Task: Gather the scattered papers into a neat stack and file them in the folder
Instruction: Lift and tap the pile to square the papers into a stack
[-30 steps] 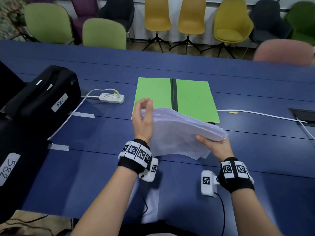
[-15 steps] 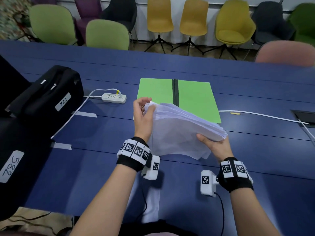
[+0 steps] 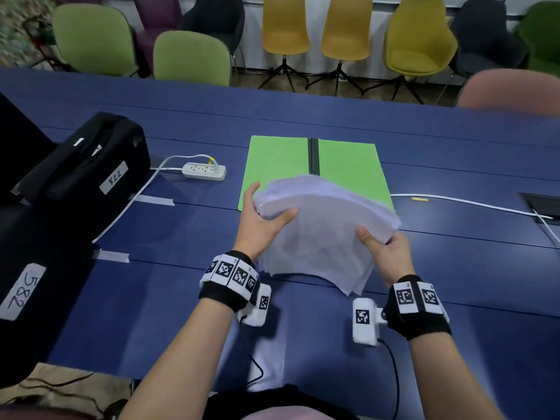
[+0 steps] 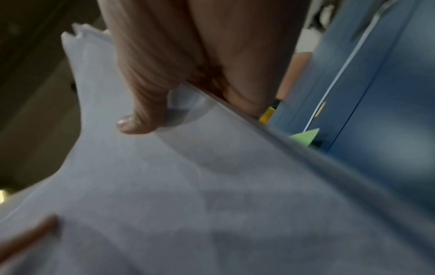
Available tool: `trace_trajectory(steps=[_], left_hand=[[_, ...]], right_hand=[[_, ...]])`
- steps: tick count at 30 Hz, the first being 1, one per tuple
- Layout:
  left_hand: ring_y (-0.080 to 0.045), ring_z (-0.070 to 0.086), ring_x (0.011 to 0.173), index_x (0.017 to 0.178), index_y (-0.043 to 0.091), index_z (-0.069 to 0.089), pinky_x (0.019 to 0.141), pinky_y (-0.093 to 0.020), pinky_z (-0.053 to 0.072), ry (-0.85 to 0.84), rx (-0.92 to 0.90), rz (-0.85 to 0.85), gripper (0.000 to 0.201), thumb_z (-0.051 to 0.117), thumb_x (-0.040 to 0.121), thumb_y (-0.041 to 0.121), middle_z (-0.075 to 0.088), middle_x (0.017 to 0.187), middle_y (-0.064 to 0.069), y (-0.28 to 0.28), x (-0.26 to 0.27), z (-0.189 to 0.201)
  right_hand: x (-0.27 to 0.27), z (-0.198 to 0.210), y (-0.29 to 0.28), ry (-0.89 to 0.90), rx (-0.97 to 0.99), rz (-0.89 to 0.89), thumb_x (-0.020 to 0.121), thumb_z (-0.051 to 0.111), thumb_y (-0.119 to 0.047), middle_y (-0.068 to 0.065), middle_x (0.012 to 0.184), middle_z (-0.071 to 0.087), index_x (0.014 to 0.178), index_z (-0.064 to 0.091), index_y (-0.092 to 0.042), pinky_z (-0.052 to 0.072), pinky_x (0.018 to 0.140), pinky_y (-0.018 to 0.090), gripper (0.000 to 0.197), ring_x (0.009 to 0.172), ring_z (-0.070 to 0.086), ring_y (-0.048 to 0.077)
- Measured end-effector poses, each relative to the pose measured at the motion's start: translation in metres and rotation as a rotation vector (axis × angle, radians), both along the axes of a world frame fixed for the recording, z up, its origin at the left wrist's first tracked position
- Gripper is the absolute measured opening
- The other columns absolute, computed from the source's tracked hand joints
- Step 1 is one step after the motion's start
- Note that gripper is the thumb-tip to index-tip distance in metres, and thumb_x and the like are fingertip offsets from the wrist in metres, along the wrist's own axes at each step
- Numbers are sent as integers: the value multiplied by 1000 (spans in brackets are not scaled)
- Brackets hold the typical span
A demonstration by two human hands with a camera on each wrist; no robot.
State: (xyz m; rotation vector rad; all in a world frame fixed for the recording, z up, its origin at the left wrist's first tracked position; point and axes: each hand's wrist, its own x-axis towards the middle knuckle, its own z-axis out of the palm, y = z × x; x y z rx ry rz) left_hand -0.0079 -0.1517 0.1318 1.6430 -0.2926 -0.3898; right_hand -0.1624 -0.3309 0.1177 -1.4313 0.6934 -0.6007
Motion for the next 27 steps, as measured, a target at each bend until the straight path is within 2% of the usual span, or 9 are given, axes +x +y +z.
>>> trace_trajectory(steps=[3,6,9,11,13,16,20,23,27], left_hand=[[-15,38,137,148,23,22,114,-32,32,-118,160,78,109,86,61,39,37,149,2,2,0,4],[-15,33,136,143,26,35,116,-38,20,-606,353,34,96,81,61,46,45,142,5,3,7,33],[-15,38,136,119,28,60,119,-48,4,-829,581,-174,63,79,63,49,61,123,10,0,13,61],[-20,52,121,93,24,64,117,-47,11,-881,782,-241,42,77,66,53,65,98,6,2,11,73],[-27,58,103,79,21,59,97,-38,34,-846,887,-248,36,74,71,53,62,82,0,6,7,80],[-33,58,101,91,20,69,71,-34,36,-775,885,-247,29,71,77,46,69,90,-5,9,3,74],[-35,60,98,91,21,74,74,-33,44,-660,832,-209,28,72,75,45,71,87,-7,18,7,69],[-27,64,97,90,24,75,87,-37,50,-470,728,-119,29,76,69,45,73,87,-2,38,26,68],[-13,72,84,83,24,75,87,-36,57,-281,473,-119,23,79,66,38,75,78,11,65,47,60]], right_hand=[[0,-9,4,103,-77,94,81,69,-2,-13,89,66,87,62,-30,51,71,14,29,70,64,-14],[8,-3,6,214,-214,66,83,69,-13,1,85,67,82,64,-22,53,80,33,10,80,69,10],[19,16,9,294,-418,99,78,68,-48,11,65,62,65,64,-12,48,68,38,39,68,55,20],[25,38,16,277,-546,138,80,67,-43,3,50,42,53,55,-16,34,56,32,40,60,35,18],[26,57,19,291,-669,183,85,66,-35,-3,47,33,51,55,-28,24,51,31,36,55,28,20],[23,72,15,338,-702,243,83,67,-30,-6,49,45,50,57,-36,31,52,31,36,53,38,17],[6,62,-11,532,-547,408,81,70,-35,5,83,71,82,68,-21,49,65,31,14,72,63,16],[-19,42,-32,692,-438,454,81,72,-30,10,84,69,88,69,-8,44,59,22,24,69,60,16],[-39,7,-48,478,-177,294,70,79,-43,5,89,66,101,66,4,46,73,24,58,81,57,14]])
